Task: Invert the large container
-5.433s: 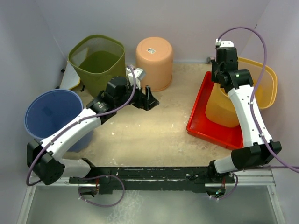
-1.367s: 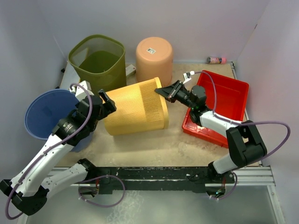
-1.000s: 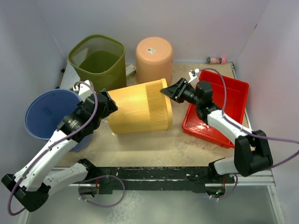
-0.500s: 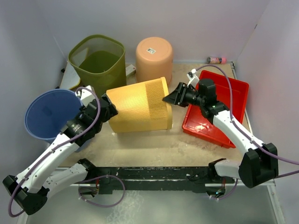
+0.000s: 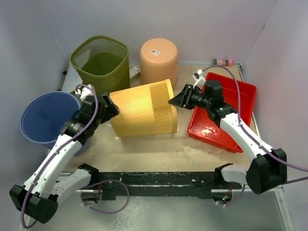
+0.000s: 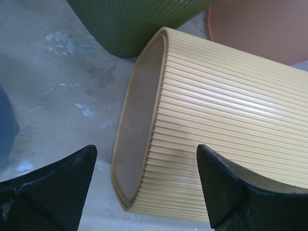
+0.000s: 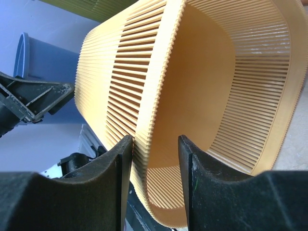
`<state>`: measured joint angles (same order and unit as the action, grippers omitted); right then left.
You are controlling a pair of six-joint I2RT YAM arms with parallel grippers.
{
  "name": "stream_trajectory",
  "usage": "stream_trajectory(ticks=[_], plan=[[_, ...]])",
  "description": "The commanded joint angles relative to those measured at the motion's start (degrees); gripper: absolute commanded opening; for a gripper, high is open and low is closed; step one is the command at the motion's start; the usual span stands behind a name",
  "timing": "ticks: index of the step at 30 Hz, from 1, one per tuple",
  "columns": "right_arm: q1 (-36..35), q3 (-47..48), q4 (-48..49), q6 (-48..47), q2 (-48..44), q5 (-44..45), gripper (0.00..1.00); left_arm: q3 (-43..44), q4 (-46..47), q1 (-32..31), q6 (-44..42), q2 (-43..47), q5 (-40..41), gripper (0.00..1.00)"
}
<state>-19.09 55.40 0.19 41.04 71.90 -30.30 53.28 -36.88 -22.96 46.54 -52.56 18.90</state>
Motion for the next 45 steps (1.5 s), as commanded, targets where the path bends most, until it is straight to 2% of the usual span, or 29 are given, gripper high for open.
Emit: stream_trajectory(ticks=[1,9,21,29,40,45], plan=[[0.33,1.59,0.07,-0.62,-2.64,2.95,0.43,0.01,4.39,1.06,-2.24,-1.19,-7.75,0.82],[1.49,-0.37,-0.41,-0.5,-3.26,4.2,0.42,0.0,15.2,1.34,-1.57,-3.74,-20.86,0.81],[2.92,-3.1,0.6,0.98,-3.83,3.27,0.4,8.29,22.27,1.29,2.89,-4.78,-33.48,0.81],[3.89,-8.08,6.12,4.78,-2.13,-0.59,0.4,10.47,29.08,1.34,6.74,-5.47,-37.21,0.81],[5.03,-16.97,20.91,13.83,2.8,-6.63,0.41,15.62,33.81,1.33,8.35,-8.46,-40.1,0.8],[5.03,-19.24,25.83,16.02,6.04,-7.94,0.47,16.03,36.64,1.34,9.7,-9.16,-40.84,0.8]])
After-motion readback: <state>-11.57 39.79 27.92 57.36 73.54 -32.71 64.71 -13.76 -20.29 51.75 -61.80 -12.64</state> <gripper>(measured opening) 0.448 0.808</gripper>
